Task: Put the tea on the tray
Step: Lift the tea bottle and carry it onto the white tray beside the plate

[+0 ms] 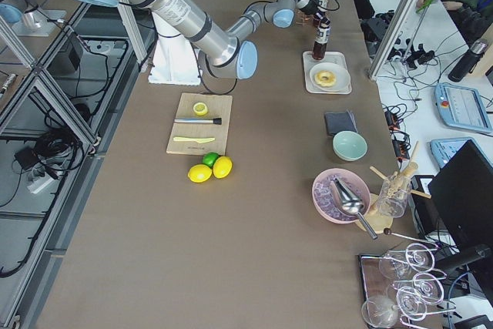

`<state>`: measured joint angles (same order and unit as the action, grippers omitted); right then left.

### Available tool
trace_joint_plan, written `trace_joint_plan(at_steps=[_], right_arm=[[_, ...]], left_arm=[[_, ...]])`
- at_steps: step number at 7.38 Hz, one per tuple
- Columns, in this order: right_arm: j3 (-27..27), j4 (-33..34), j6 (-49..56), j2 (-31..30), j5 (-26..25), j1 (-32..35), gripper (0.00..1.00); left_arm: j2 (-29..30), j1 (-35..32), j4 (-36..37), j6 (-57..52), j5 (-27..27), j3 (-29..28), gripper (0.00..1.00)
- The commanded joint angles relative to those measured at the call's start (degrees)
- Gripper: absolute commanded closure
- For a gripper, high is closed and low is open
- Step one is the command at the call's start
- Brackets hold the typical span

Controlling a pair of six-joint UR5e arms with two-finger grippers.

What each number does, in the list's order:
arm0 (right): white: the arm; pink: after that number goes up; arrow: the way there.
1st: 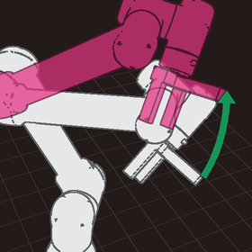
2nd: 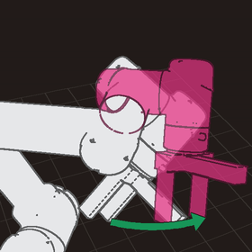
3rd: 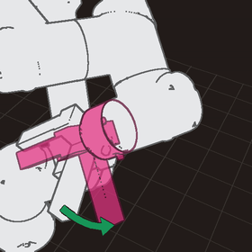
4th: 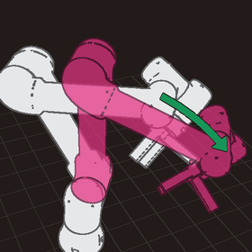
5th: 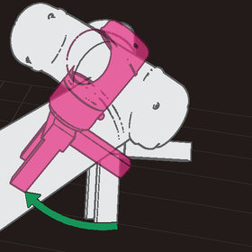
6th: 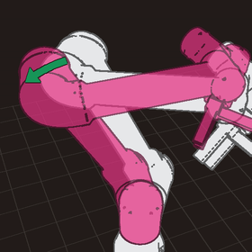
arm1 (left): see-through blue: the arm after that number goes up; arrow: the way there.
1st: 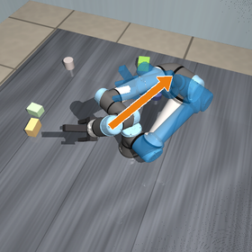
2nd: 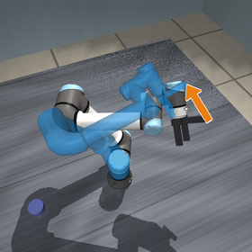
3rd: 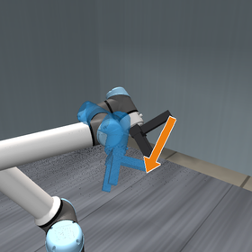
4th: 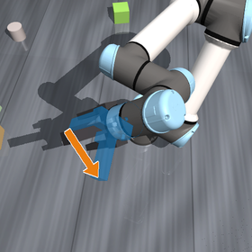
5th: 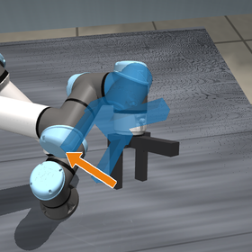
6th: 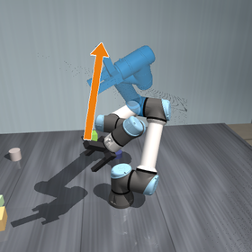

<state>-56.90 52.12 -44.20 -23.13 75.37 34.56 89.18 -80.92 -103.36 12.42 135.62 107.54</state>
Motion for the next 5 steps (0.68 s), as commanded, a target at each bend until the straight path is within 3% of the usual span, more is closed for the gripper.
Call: trace_joint_plan(at_steps=[1,2,3,4,5], right_arm=[[2.94,-4.40,0.00,0.11,0.31,0.16,1.00],[2.85,-4.49,0.00,0.11,0.83,0.24,1.00],[2.59,-4.49,0.00,0.11,2.40,0.94,0.38],[1.98,-4.57,-2.35,0.11,2.76,1.12,0.01],[-0.55,-4.31,-5.68,-0.68,3.90,1.39,0.00]], left_arm=[[0.11,-0.03,0.00,-0.03,0.00,0.04,0.02],[0.20,-0.03,0.00,-0.03,0.00,0.04,0.02],[0.20,-0.03,0.09,-0.03,0.00,-0.05,0.02],[0.20,-0.03,0.09,-0.03,0.00,-0.05,0.02],[0.20,-0.03,0.44,-0.03,-0.09,-0.57,0.02]])
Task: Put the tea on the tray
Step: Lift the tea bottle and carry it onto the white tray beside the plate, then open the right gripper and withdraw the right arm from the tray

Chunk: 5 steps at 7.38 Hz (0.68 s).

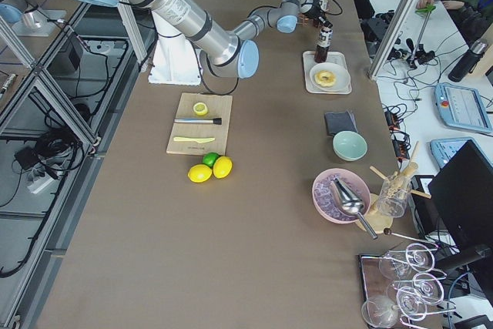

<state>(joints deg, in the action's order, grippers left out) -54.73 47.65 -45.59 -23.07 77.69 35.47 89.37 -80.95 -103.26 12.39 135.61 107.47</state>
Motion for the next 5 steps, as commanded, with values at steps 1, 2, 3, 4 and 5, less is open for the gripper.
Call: trace_joint_plan(at_steps=[1,2,3,4,5], right_arm=[[-7.54,0.51,-4.86,-3.97,5.77,2.13,0.00],[-11.85,2.52,-5.30,-8.44,9.64,4.14,0.00],[-15.37,7.41,-8.43,-11.44,14.63,6.86,0.00],[-21.24,13.03,-13.16,-16.43,21.99,10.11,0.00],[-30.96,21.18,-13.04,-24.49,31.55,14.93,0.00]], left_arm=[[0.18,0.00,3.47,0.00,0.00,-0.16,0.02],[0.01,-0.70,4.72,0.00,0.00,-0.07,0.02],[-0.60,-1.83,5.60,-0.17,0.00,-0.07,0.02],[-1.74,-3.06,5.96,-1.57,0.00,-0.50,0.02],[-3.14,-4.29,8.31,-3.93,0.00,-0.16,0.02]])
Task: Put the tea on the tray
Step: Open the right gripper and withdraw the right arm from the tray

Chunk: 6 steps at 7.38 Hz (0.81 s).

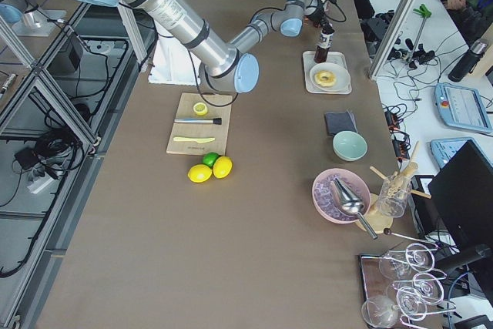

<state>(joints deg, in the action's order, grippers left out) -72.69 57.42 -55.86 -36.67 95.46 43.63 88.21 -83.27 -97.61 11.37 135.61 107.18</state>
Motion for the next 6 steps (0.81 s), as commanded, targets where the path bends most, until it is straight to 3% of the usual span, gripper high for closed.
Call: trace_joint_plan(at_steps=[1,2,3,4,5,6], right_arm=[[-23.18,17.75,-0.93,-20.45,18.75,10.65,0.00],[-30.68,21.73,7.35,-29.16,22.54,14.17,0.00],[-34.76,23.16,15.26,-36.82,25.62,17.25,0.00],[-35.76,23.18,20.30,-42.29,29.22,21.89,0.00],[-35.33,23.26,31.23,-47.65,32.21,25.94,0.00],[-34.98,23.70,45.35,-54.84,32.07,29.29,0.00]], left_arm=[[-2.16,-3.21,4.43,-4.85,-0.08,-0.22,0.02],[-2.60,-3.83,4.70,-5.56,-0.52,-0.13,0.02],[-5.56,-4.18,4.97,-5.48,-0.44,-0.57,0.02],[-5.94,-4.19,8.02,-5.48,-0.61,-1.88,0.02],[-6.38,-5.49,8.05,-5.74,-0.70,-1.54,0.02],[-6.91,-7.85,8.31,-6.44,-0.61,-1.19,0.02]])
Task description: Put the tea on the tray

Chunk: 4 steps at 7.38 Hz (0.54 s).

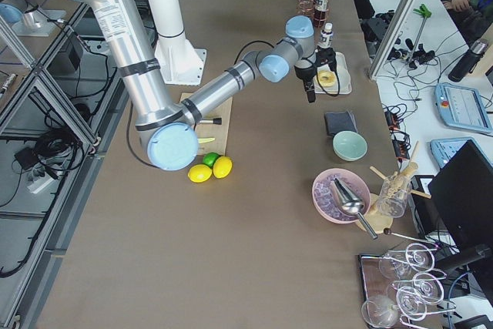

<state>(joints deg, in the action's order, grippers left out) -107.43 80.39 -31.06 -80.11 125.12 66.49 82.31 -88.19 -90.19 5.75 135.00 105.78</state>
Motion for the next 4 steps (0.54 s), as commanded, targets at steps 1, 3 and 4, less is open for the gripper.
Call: trace_joint_plan(at_steps=[1,3,4], right_arm=[[1.76,1.08,31.22,-16.09,-0.47,10.46,0.00],[6.25,10.86,46.05,-17.02,-2.17,20.91,0.00],[5.83,14.76,46.35,-16.40,-2.25,24.35,0.00]], left_arm=[[-0.92,-2.34,1.16,-0.83,-0.17,-0.56,0.02],[-0.84,-1.28,4.04,-0.92,-1.65,-0.92,0.02],[-0.14,-1.28,6.84,-0.83,-4.37,-0.84,0.02]])
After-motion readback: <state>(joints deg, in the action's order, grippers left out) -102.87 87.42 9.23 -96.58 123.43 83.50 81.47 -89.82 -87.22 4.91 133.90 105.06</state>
